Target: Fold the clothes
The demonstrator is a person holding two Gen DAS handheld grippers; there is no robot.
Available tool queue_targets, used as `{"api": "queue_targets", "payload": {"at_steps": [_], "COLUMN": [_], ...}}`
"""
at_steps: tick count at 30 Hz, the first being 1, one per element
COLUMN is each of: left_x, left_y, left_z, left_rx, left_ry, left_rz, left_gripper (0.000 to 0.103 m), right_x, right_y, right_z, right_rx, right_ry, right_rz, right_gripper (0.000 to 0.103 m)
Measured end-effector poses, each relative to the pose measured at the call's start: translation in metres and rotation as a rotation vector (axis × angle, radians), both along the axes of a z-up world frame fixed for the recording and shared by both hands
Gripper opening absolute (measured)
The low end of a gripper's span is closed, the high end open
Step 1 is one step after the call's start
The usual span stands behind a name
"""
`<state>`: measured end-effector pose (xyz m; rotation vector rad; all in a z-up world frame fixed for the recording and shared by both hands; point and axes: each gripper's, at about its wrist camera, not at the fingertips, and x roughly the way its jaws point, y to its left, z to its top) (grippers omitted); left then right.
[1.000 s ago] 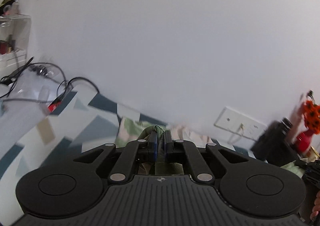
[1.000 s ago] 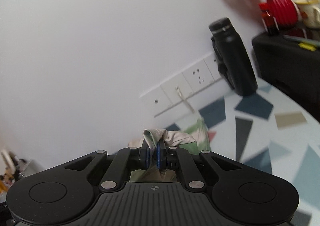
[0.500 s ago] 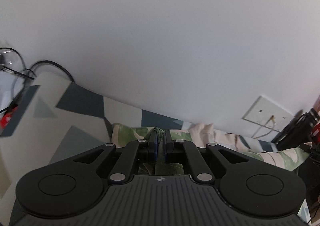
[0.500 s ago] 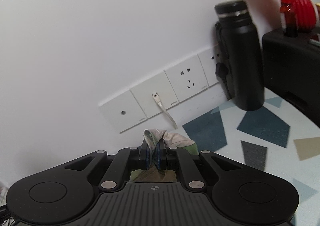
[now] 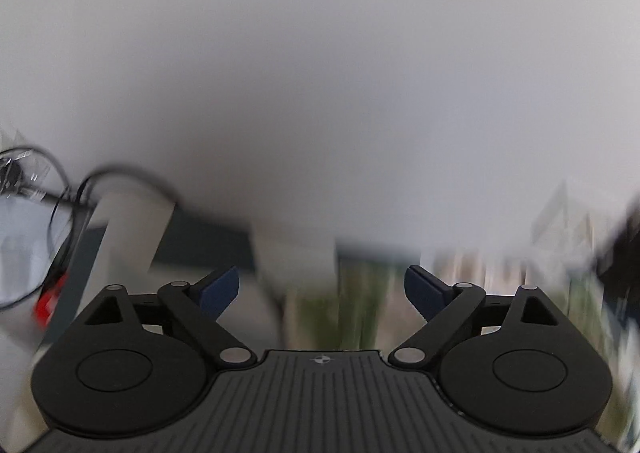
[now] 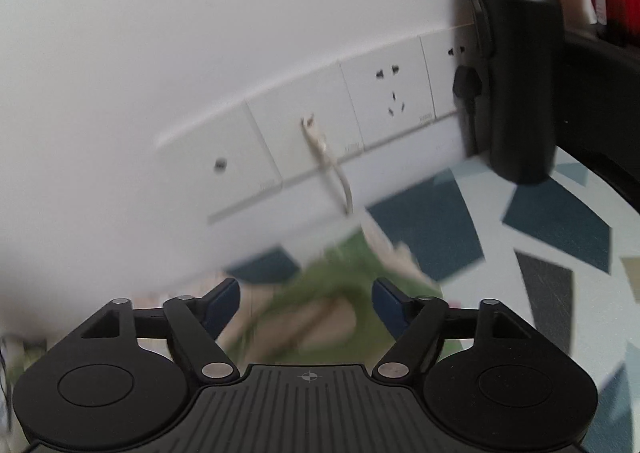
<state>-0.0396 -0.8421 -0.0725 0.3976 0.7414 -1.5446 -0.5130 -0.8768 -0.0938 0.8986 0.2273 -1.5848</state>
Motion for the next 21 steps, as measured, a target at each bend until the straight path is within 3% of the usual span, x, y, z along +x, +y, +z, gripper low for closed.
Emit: {"api": "queue_targets", "payload": {"at_steps": [2, 4, 6, 9, 11, 13, 16, 18, 21], "left_x": [-0.005, -0.008, -0.009, -0.009, -0.009, -0.003, 0.005, 0.001, -0.012], "left_y": [0.032, 0.074, 0.120, 0.165, 0.177, 0.187, 0.191, 0.185, 0.170], "left_z": [-0.018, -0.028, -0.032, -0.037, -0.043, -0.049, -0.059, -0.061, -0.060], "left_rx": [0.074, 0.085, 0.077, 0.148, 0.258, 0.309, 0.289, 0.271, 0.278], "left_ry": [-0.035, -0.040, -0.009, 0.103, 0.209, 0.357, 0.538, 0.575, 0.539], "left_rz": [-0.024, 0.005, 0.065, 0.127, 0.164, 0.209, 0.312, 0.339, 0.329], "left_gripper": [0.092, 0.092, 0.092, 0.092, 0.092, 0.092, 0.092, 0.098, 0.098], "right_x": [0.001, -0.003, -0.009, -0.022, -0.032, -0.041, -0.044, -0.037, -0.029], "right_y": [0.028, 0.069, 0.118, 0.180, 0.194, 0.207, 0.206, 0.199, 0.186], "right_z": [0.000, -0.002, -0.009, -0.018, -0.025, -0.032, -0.040, -0.044, -0.053], "right_rx": [-0.002, -0.011, 0.000, 0.032, 0.054, 0.076, 0.069, 0.060, 0.098], "right_ry": [0.018, 0.021, -0.008, -0.010, -0.004, 0.000, -0.072, -0.092, -0.141], "right_rz": [-0.052, -0.171, -0.296, -0.431, -0.448, -0.463, -0.418, -0.365, -0.365], "right_gripper": [0.077, 0.078, 0.081, 0.081, 0.081, 0.080, 0.077, 0.074, 0.073]}}
